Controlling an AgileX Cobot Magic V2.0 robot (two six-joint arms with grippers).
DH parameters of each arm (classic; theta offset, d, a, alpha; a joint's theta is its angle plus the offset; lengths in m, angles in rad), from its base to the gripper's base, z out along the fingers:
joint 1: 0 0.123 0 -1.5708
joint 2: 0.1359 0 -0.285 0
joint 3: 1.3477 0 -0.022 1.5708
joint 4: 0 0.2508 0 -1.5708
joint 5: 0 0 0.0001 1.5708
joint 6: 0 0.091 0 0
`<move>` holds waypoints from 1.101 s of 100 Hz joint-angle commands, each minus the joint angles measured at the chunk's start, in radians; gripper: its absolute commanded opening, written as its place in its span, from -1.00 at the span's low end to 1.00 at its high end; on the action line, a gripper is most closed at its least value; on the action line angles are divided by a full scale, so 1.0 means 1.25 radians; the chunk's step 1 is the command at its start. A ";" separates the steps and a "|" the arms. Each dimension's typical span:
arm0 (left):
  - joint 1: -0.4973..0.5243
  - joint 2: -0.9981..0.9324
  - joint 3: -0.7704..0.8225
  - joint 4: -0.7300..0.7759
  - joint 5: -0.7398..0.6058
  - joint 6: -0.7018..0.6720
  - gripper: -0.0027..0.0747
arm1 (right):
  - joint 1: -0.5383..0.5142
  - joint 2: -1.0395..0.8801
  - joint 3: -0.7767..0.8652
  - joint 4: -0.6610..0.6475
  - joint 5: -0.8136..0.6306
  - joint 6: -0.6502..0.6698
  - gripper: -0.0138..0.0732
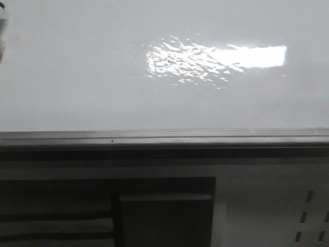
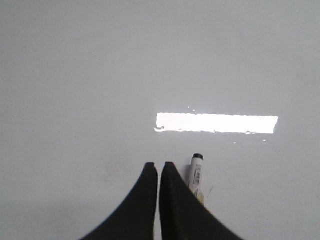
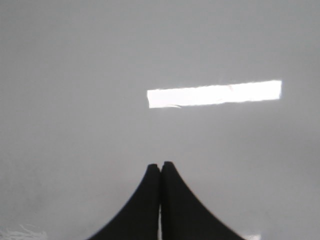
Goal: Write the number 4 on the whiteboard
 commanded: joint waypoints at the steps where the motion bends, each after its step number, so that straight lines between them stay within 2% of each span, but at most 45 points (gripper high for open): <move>1: 0.000 0.080 -0.117 0.012 0.027 -0.006 -0.98 | -0.004 0.061 -0.107 -0.032 0.032 0.001 -0.85; 18: 0.000 0.198 -0.250 0.068 0.163 -0.006 -0.98 | -0.004 0.163 -0.244 -0.078 0.141 0.001 -0.85; 26: 0.000 0.231 -0.272 0.065 0.158 -0.006 -0.98 | -0.004 0.183 -0.270 -0.073 0.147 0.001 -0.85; 46: 0.000 0.263 -0.272 0.062 0.134 -0.006 -0.98 | -0.004 0.186 -0.274 -0.073 0.081 0.001 -0.85; 80: 0.000 0.265 -0.272 0.062 0.134 -0.006 -0.98 | -0.004 0.186 -0.267 -0.078 0.082 0.001 -0.85; 90: 0.000 0.265 -0.266 0.062 0.133 -0.020 -0.95 | -0.004 0.186 -0.264 -0.078 0.099 0.001 -0.75; 97: 0.000 0.267 -0.255 0.062 0.127 -0.029 -0.74 | -0.004 0.186 -0.264 -0.078 0.105 0.001 -0.51; 110: 0.000 0.266 -0.239 0.072 0.129 -0.029 0.05 | -0.004 0.186 -0.264 -0.078 0.114 0.001 0.18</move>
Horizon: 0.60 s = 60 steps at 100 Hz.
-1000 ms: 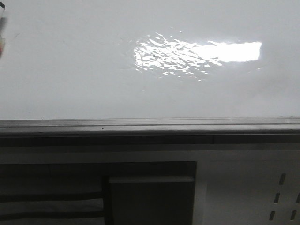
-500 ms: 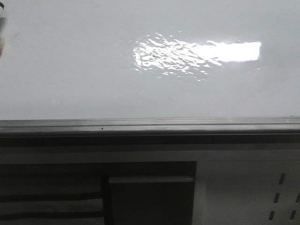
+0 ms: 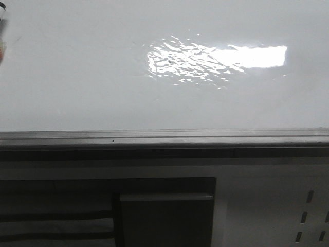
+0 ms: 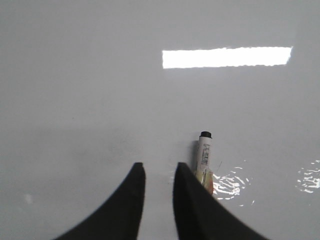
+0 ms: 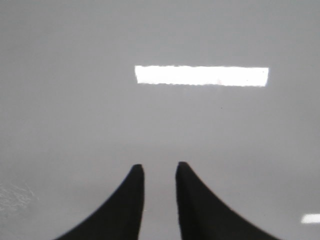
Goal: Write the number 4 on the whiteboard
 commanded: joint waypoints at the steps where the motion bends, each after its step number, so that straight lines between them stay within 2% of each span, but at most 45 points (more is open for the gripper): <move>1: 0.000 0.014 -0.009 0.004 -0.063 -0.009 0.09 | -0.004 0.016 -0.019 -0.005 -0.050 0.000 0.21; 4: 0.000 0.014 -0.007 0.004 -0.063 -0.009 0.24 | -0.004 0.016 -0.019 -0.005 -0.050 0.000 0.32; 8: 0.000 0.014 -0.006 0.004 -0.063 -0.009 0.36 | -0.004 0.016 -0.019 -0.005 -0.050 0.000 0.46; 12: 0.000 0.014 -0.005 0.004 -0.063 -0.009 0.39 | -0.004 0.016 -0.019 -0.005 -0.050 0.000 0.51; 60: 0.000 0.035 -0.005 -0.025 -0.087 -0.009 0.39 | -0.004 0.016 -0.019 0.000 -0.050 0.000 0.52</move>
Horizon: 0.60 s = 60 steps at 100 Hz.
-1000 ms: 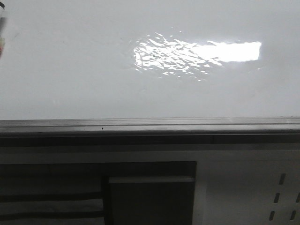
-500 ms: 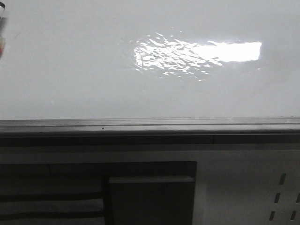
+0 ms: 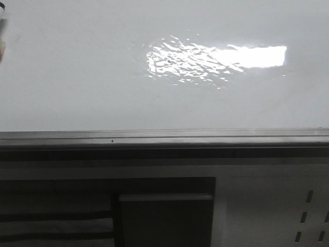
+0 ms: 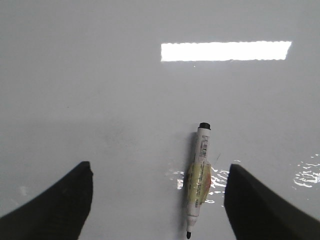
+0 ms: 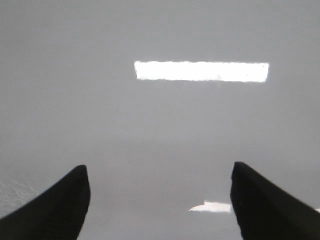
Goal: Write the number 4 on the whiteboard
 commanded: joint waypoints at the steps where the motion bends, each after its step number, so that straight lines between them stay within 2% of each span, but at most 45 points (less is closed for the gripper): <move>1: 0.000 0.030 -0.020 -0.012 -0.075 -0.009 0.39 | -0.004 0.016 -0.019 0.000 -0.060 0.000 0.52; 24: -0.010 0.145 -0.030 -0.012 -0.039 0.075 0.40 | -0.004 0.016 -0.019 0.000 -0.060 0.000 0.52; 48: -0.111 0.314 -0.057 0.003 -0.049 0.078 0.40 | -0.004 0.016 -0.019 0.000 -0.060 0.000 0.52; 60: -0.132 0.404 -0.073 0.006 -0.068 0.078 0.40 | -0.004 0.016 -0.019 0.000 -0.060 0.000 0.52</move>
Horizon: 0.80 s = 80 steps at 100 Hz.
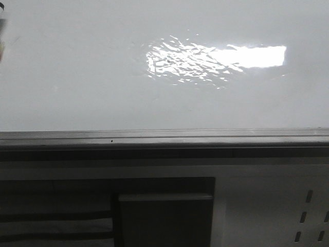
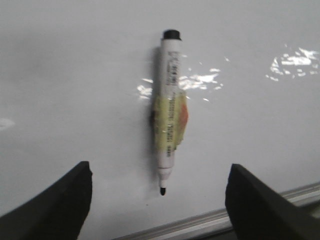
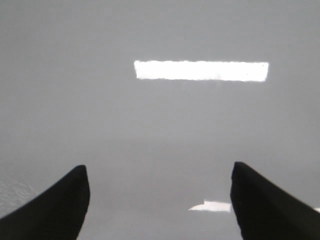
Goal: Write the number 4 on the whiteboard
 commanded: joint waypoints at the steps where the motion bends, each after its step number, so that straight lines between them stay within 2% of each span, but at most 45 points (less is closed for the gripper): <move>1: -0.015 0.061 -0.037 0.002 -0.077 0.002 0.40 | -0.004 0.016 -0.019 0.000 -0.061 0.000 0.52; 24: -0.015 0.187 -0.051 0.000 -0.148 0.002 0.40 | -0.004 0.016 -0.019 0.000 -0.057 0.000 0.52; 49: -0.015 0.238 -0.051 0.000 -0.193 0.002 0.37 | -0.004 0.016 -0.019 0.000 -0.056 0.000 0.52; 80: -0.015 0.239 -0.051 0.000 -0.201 0.002 -0.08 | -0.004 0.016 -0.019 0.000 -0.056 0.000 0.52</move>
